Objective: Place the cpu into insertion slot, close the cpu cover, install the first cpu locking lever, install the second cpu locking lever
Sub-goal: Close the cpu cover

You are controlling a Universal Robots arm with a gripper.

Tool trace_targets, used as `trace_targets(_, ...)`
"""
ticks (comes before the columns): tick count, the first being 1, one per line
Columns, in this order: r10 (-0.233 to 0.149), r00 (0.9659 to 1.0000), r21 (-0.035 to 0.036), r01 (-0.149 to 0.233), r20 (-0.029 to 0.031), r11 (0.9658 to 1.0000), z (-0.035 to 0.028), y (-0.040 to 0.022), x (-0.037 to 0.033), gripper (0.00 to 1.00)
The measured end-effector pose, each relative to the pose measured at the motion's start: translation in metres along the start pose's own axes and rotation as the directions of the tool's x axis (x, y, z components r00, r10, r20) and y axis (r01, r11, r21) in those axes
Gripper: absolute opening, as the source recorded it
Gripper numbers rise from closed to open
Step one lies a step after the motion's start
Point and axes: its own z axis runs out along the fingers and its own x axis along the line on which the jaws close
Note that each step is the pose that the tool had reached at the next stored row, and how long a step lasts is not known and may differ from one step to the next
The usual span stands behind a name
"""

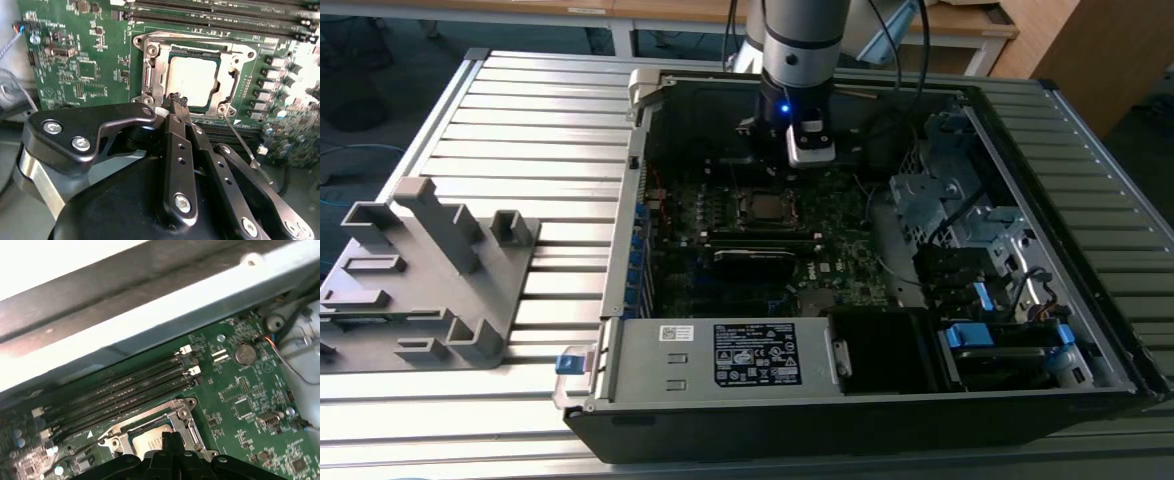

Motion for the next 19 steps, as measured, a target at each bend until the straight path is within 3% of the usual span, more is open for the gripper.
trace_targets(5,-0.068,0.9977,-0.0018,0.068,-0.0026,0.9977,0.0006,0.0000,0.0000,0.10)
trace_targets(9,-0.125,0.9921,-0.0034,0.125,-0.0048,0.9922,0.0013,0.0000,0.0000,0.10)
trace_targets(14,-0.196,0.9806,-0.0056,0.196,-0.0072,0.9806,0.0022,-0.0001,0.0001,0.10)
trace_targets(19,-0.261,0.9652,-0.0048,0.261,-0.0090,0.9653,0.0032,-0.0001,0.0001,0.10)
